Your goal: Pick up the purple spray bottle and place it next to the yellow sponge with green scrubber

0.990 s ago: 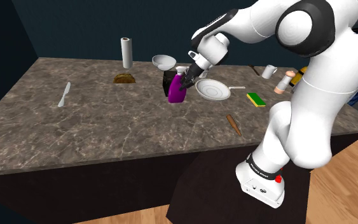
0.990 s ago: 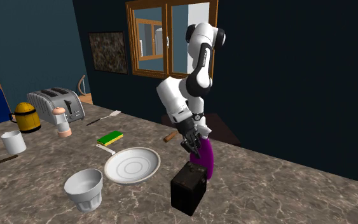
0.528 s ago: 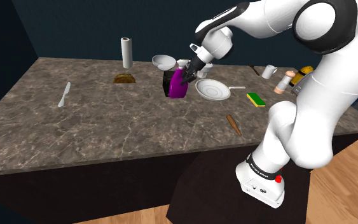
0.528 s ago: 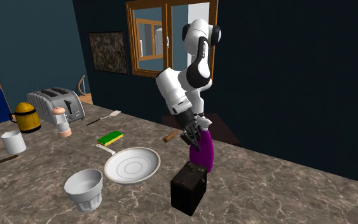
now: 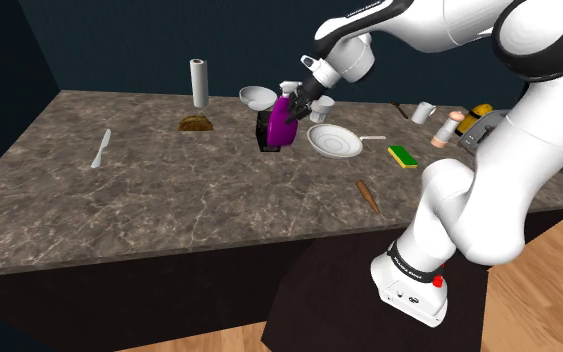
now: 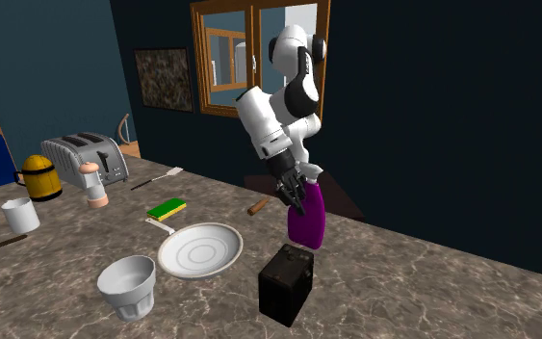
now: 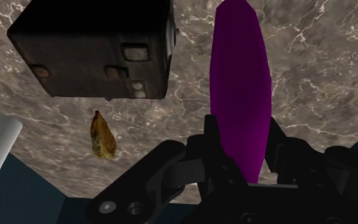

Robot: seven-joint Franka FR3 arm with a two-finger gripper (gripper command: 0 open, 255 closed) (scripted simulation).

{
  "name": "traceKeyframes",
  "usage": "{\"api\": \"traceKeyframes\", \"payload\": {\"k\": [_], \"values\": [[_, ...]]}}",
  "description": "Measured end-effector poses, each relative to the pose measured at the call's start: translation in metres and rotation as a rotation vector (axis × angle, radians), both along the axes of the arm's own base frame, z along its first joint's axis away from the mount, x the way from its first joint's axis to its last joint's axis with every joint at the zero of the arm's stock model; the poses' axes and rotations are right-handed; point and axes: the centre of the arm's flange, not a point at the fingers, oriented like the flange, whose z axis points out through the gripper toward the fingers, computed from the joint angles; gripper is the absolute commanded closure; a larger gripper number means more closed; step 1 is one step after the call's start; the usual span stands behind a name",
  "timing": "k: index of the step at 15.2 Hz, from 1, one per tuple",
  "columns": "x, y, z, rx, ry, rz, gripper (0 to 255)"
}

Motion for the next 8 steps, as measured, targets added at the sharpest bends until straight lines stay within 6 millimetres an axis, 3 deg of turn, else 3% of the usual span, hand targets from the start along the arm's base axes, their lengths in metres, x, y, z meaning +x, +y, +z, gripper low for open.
{"api": "traceKeyframes", "payload": {"k": [8], "values": [[0.0,-0.001,0.044,0.0,0.0,0.0,255]]}}
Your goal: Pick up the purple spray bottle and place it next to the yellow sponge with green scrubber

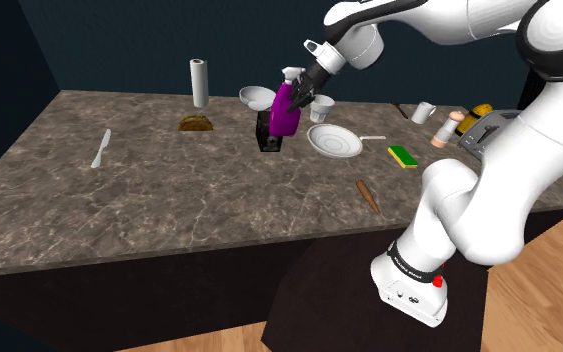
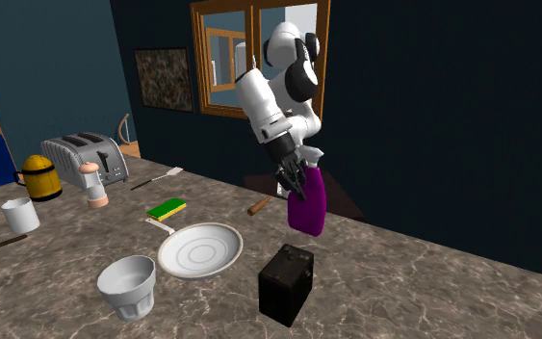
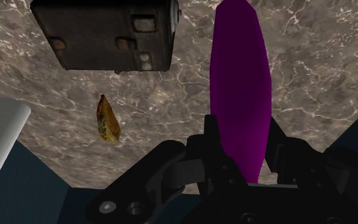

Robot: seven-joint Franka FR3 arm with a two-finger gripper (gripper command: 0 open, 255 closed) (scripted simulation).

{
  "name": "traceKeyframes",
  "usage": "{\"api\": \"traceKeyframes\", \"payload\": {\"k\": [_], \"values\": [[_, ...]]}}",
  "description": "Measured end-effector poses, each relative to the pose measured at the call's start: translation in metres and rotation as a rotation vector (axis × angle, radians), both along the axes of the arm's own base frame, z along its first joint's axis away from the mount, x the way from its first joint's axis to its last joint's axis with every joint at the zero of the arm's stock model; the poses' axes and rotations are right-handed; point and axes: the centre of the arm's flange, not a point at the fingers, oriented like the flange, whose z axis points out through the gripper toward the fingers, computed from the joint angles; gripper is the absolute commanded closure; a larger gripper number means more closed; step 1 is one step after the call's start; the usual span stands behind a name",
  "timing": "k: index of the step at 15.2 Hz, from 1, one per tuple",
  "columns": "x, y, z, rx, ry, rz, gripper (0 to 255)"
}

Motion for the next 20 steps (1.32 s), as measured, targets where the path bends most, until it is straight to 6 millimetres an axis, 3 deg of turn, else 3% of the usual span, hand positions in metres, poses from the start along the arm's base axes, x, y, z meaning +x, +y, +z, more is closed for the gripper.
{"api": "traceKeyframes", "payload": {"k": [20], "values": [[-0.001,-0.001,0.104,-0.001,0.0,0.0,255]]}}
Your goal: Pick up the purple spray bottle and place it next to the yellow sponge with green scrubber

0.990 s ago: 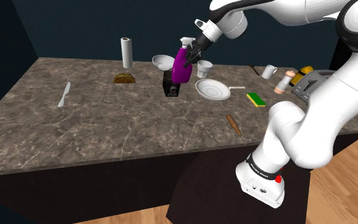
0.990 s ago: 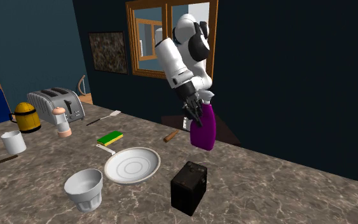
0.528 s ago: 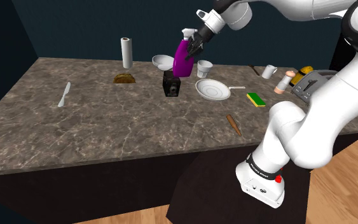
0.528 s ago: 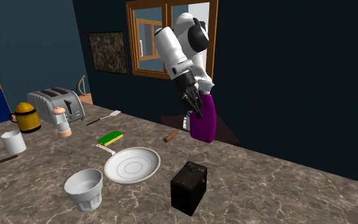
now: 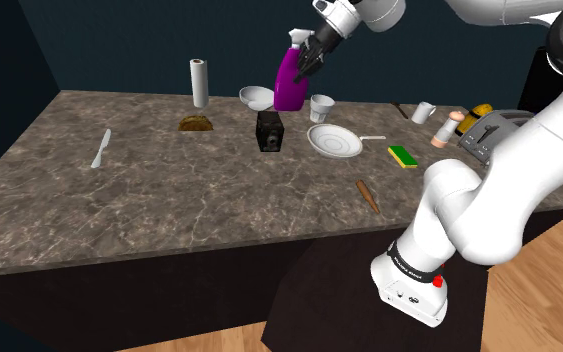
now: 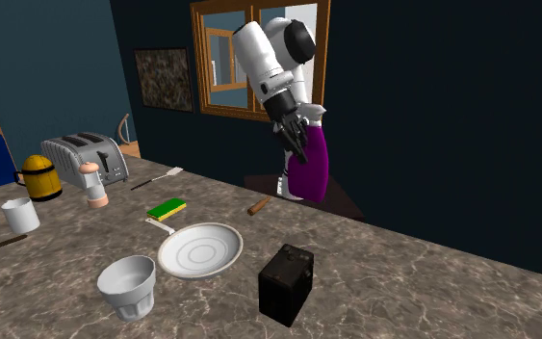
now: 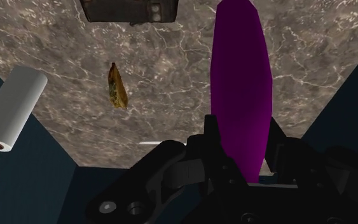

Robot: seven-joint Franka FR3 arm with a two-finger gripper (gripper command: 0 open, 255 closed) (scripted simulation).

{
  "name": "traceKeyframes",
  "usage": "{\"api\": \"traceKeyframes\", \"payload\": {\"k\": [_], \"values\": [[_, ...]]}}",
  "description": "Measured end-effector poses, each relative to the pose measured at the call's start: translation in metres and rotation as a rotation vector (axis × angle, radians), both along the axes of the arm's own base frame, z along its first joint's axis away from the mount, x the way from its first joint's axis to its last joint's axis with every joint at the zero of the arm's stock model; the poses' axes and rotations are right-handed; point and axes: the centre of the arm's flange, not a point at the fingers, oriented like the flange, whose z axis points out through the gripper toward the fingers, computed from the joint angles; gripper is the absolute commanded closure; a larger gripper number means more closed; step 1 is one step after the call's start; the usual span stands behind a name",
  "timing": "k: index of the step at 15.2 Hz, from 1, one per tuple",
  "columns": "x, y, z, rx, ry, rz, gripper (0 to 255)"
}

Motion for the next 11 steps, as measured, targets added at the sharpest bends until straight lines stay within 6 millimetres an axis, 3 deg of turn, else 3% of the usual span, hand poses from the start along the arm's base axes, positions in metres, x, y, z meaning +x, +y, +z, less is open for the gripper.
{"api": "traceKeyframes", "payload": {"k": [11], "values": [[0.001,0.001,0.059,0.0,0.0,0.0,255]]}}
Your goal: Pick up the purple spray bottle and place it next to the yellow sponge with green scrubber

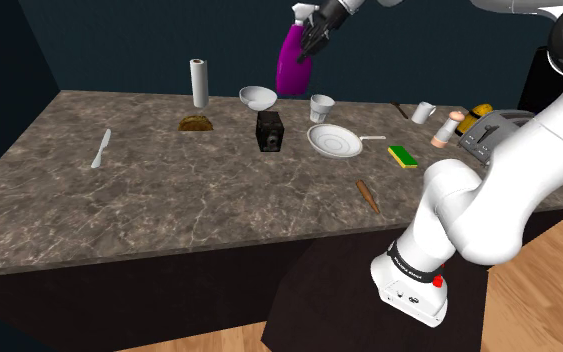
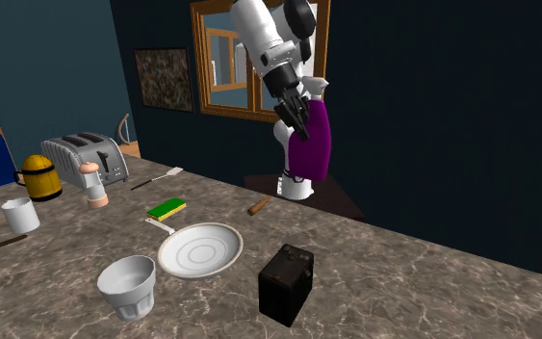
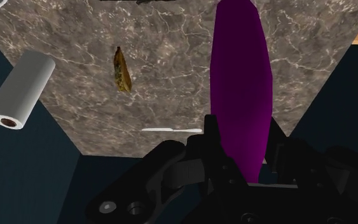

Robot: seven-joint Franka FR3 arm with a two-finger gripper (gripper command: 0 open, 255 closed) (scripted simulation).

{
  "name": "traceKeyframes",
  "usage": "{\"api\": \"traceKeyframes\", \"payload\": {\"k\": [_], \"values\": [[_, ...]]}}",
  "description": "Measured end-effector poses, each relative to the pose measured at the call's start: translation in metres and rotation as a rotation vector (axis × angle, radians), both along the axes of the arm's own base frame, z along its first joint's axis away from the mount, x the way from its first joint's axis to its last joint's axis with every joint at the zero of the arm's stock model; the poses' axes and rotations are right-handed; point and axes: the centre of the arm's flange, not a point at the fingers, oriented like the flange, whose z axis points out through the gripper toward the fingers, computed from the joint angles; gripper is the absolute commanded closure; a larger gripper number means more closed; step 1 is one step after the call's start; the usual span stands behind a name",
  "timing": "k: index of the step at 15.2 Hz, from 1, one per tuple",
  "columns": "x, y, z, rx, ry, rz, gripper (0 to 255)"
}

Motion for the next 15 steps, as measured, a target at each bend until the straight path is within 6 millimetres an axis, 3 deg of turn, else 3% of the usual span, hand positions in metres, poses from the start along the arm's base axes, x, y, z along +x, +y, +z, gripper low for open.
{"api": "traceKeyframes", "payload": {"k": [3,5,15], "values": [[0.0,-0.001,0.015,0.0,0.0,0.0,255],[-0.01,-0.011,0.018,0.0,0.0,0.0,255],[-0.108,-0.099,0.022,0.0,0.0,-0.001,255]]}}
